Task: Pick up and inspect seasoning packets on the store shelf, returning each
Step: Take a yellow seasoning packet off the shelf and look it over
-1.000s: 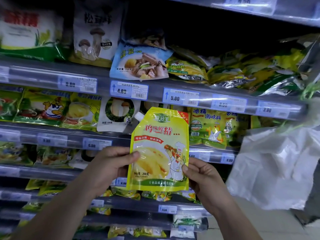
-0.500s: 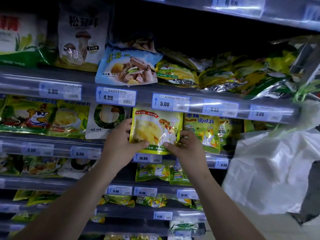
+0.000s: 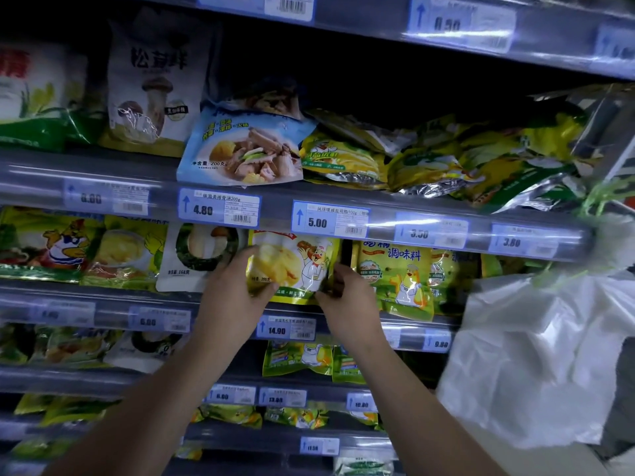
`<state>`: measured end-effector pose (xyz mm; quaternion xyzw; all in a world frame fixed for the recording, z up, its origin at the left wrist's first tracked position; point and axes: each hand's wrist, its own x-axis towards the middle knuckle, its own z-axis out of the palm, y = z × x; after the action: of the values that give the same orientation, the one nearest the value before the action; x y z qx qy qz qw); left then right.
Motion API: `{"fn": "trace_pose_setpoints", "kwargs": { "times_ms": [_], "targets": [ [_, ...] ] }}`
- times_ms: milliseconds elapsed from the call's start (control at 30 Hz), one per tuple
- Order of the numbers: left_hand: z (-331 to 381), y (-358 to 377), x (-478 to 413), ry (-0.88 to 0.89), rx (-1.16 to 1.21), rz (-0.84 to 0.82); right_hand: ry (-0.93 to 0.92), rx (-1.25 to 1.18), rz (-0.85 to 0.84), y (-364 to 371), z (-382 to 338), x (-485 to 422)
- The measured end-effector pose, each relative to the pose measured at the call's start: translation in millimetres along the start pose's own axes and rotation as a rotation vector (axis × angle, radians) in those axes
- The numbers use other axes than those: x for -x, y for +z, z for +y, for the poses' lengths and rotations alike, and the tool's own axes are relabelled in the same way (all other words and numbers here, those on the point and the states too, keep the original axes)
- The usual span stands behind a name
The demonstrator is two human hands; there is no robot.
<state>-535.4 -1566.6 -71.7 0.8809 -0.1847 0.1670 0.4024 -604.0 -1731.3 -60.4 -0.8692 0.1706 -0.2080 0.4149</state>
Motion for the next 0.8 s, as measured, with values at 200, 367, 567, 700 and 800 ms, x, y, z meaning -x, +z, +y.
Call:
{"fn": "trace_pose_setpoints", "kwargs": {
  "times_ms": [200,367,567,700,800],
  "targets": [
    [3.1,7.3,7.3,-0.024,-0.089,0.046,0.012,-0.039,-0.103,-12.3,-0.3,6.5],
    [15.7,9.4,10.8,0.048,-0.099,0.021,0.014,-0.128,-0.012,-54.5,15.8,13.8],
    [81.6,31.2,19.1,0.204,0.011,-0.039,0.046,0.067,0.356,-105.6,58.7,7.3],
    [115.6,69.7,5.8,0.041,-0.026,-0.201,0.147,0.097,0.202,-109.6,74.7,-1.9],
    [126.2,90.0,-0.9,-0.095,0.071,-0.292,0.153,0.026,0.157,-112.2,83.2,-11.3]
  ]
}}
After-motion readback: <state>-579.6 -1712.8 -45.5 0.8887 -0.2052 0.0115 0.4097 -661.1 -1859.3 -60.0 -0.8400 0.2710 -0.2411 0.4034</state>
